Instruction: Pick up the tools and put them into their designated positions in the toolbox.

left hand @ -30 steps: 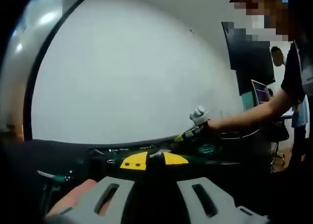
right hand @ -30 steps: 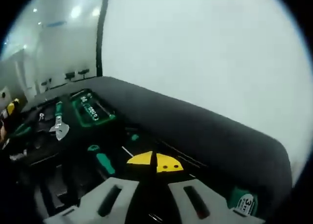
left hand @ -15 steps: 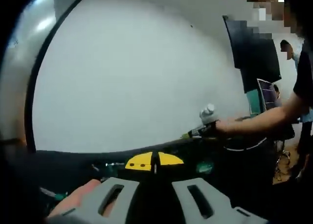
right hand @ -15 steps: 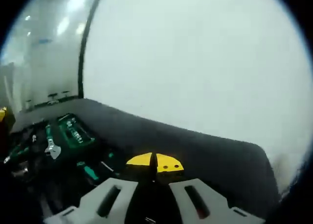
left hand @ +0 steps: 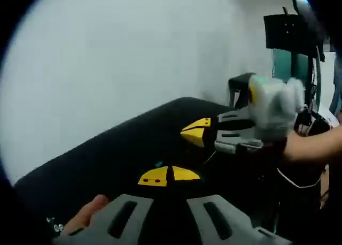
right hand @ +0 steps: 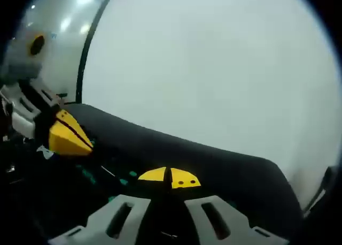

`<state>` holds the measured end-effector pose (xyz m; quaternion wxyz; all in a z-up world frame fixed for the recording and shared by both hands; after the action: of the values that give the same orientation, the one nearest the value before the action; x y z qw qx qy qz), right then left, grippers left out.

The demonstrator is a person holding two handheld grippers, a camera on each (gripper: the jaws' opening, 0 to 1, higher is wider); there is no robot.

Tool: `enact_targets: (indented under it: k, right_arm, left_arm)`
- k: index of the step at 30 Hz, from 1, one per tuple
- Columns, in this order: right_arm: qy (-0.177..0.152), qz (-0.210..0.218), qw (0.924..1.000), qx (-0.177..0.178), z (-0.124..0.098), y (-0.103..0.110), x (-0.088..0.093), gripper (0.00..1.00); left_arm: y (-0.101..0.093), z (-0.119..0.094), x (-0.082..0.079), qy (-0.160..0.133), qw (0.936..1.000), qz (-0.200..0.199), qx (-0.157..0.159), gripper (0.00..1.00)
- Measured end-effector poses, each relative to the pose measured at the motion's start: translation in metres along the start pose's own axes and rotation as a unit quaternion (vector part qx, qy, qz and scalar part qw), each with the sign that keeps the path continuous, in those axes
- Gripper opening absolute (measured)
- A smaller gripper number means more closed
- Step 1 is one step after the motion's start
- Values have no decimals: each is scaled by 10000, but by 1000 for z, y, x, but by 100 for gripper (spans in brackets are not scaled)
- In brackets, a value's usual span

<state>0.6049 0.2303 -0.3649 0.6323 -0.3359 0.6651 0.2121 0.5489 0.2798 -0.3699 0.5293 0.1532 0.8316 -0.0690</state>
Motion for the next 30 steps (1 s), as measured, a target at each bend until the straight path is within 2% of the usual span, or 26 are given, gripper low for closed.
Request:
enact_targets:
  k: [1,3,5,7,10,11,12,13,14,17,18,19,20,21,26,28,29,30]
  right_arm:
    - [82,-116,9999,-47,1,2,2,0]
    - [44,-44,10000,60,-2,-2,2,0]
    - [175,-6,9998,86,-2,-3,8,0]
    - [301,79,9994,132,-1,-5,13,0]
    - [308,195,9992,132,-1,-7,14,0]
    - [310,216,9992,138,-1,-7,14,0]
    - [340,225,9991,130,-1,-7,16,0]
    - [375,226,9990,118,-1,-6,17,0]
    - [398,220,9989,120,-1,-6,18,0]
    - [392,219,9989,94,-3,-3,18,0]
    - [458,171,9988,80,-1,-3,21,0]
    - [664,88,9977,85,-2,-3,28,0]
    - [481,64,9985,251,-2,-6,24,0]
    - [539,74,9982,237,-3,-3,25,0]
    - [537,-287,9976,330,-2,-2,26,0]
    - [573,-286,9974,330,1,-3,26,0]
    - [735,-184,9966,309,0,-2,31,0]
    - [650,-207,9972,290,0,-4,26,0]
  left_arm:
    - [7,6,2,13,10000,-26,-13,3]
    - [21,17,3,-61,9997,-45,-241,3]
    - [19,20,4,-158,9995,-105,-249,3]
    - [19,27,7,-108,9995,-94,-291,3]
    - [17,28,10,-142,9994,30,-318,3]
    - [18,29,12,-125,9996,33,-258,3]
    - [15,30,19,54,9998,40,-177,3]
    - [14,27,22,67,9996,54,-258,3]
    - [14,30,18,-20,9997,116,-191,3]
    - [14,32,16,12,9989,407,-232,2]
    - [15,33,16,18,9977,640,-232,2]
    - [16,34,15,36,9965,788,-262,2]
    - [16,35,15,40,9960,845,-282,2]
    - [18,36,15,59,9949,958,-300,2]
    - [19,38,13,26,9952,953,-209,1]
    - [20,40,13,1,9948,1007,-181,1]
    - [18,42,14,28,9945,1035,-166,1]
    - [17,42,13,10,9936,1115,-187,1]
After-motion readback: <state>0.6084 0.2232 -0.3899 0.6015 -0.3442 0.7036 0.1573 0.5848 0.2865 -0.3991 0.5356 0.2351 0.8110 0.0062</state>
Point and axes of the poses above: the point that each gripper's makers call its tool centre point, and the gripper's own axes: z roughly forward along the fingers, y roughly to its left, x roughly out of its underside, the point moved 1 cm from there along -z, roughly backward along the fingers, and after that the axes turned 5 degrees about -y, right-handed, at the moved point
